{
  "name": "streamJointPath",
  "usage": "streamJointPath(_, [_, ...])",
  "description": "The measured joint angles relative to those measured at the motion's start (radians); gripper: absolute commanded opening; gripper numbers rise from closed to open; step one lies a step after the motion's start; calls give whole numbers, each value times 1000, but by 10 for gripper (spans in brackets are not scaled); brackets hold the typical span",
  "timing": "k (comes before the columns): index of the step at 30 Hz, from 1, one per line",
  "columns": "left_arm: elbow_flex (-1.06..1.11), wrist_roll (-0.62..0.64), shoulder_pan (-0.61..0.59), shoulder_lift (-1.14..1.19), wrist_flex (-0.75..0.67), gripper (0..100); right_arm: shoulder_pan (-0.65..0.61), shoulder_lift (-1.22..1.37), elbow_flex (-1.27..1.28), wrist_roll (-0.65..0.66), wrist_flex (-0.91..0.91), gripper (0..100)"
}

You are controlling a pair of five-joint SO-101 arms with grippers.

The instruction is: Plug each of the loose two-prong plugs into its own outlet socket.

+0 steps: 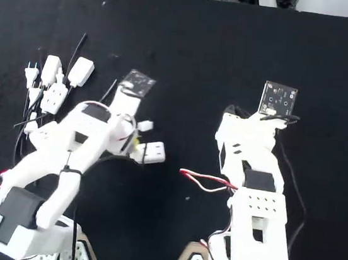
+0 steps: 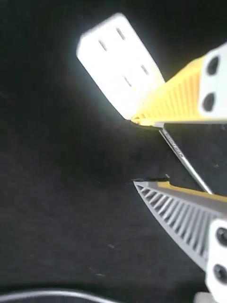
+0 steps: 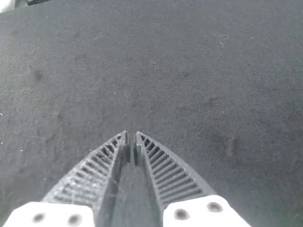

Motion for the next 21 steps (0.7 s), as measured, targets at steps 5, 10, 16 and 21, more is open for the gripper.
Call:
streamJointPath(5, [-84,0,38,8,0,192,0,0,0,0,0,12])
streamJointPath(10, [-153,0,23,-6,84,192,0,0,0,0,0,12])
streamJointPath(16, [-318,-21,-224,-74,310,188,0,0,0,0,0,12])
streamJointPath(21, [-402,-103,-466,-12,330,190,0,0,0,0,0,12])
